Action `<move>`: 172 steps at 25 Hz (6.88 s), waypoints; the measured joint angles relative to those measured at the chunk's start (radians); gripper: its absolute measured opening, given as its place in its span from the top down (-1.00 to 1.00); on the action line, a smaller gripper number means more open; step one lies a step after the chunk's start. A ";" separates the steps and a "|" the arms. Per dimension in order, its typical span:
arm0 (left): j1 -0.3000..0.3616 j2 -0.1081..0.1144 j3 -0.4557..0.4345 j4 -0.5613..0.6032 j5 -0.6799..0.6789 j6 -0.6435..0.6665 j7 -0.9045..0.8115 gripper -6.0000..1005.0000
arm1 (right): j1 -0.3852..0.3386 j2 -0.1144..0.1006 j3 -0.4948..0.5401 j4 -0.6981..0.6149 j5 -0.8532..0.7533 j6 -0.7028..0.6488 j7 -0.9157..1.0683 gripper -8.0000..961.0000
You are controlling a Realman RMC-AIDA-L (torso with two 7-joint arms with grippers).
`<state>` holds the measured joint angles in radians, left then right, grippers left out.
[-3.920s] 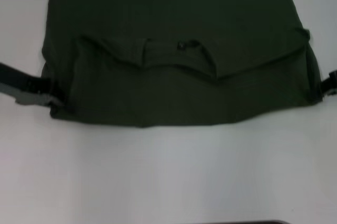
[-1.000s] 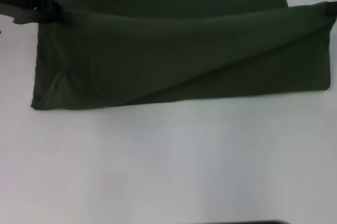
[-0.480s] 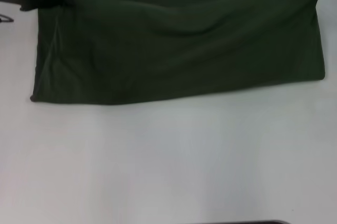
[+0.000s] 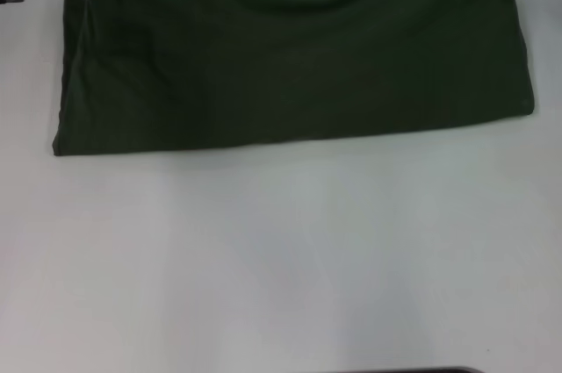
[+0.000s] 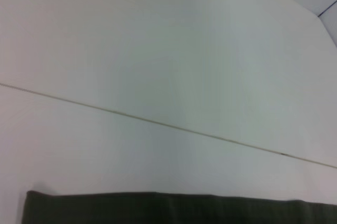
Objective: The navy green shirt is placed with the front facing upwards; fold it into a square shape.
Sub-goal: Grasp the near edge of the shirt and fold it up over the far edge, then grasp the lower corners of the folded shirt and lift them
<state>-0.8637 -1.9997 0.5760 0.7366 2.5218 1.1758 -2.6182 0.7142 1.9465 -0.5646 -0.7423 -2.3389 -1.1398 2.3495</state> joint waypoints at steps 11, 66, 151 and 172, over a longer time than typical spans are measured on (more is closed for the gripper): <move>-0.006 -0.016 0.026 -0.039 -0.002 -0.073 0.000 0.94 | 0.021 0.044 -0.189 0.008 -0.004 0.239 -0.003 0.91; -0.011 -0.038 0.042 -0.040 0.007 -0.211 -0.063 0.94 | 0.084 0.093 -0.276 0.120 -0.006 0.600 -0.004 0.73; 0.165 0.032 0.034 0.007 0.096 0.194 -0.122 -0.16 | -0.202 0.045 -0.083 -0.128 0.175 -0.292 -0.023 -0.94; 0.155 0.032 0.030 -0.092 0.119 0.153 -0.124 -0.15 | -0.214 0.046 -0.083 -0.128 0.179 -0.299 -0.024 -0.93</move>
<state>-0.7086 -1.9674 0.6058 0.6445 2.6411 1.3285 -2.7418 0.5000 1.9922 -0.6473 -0.8698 -2.1597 -1.4388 2.3255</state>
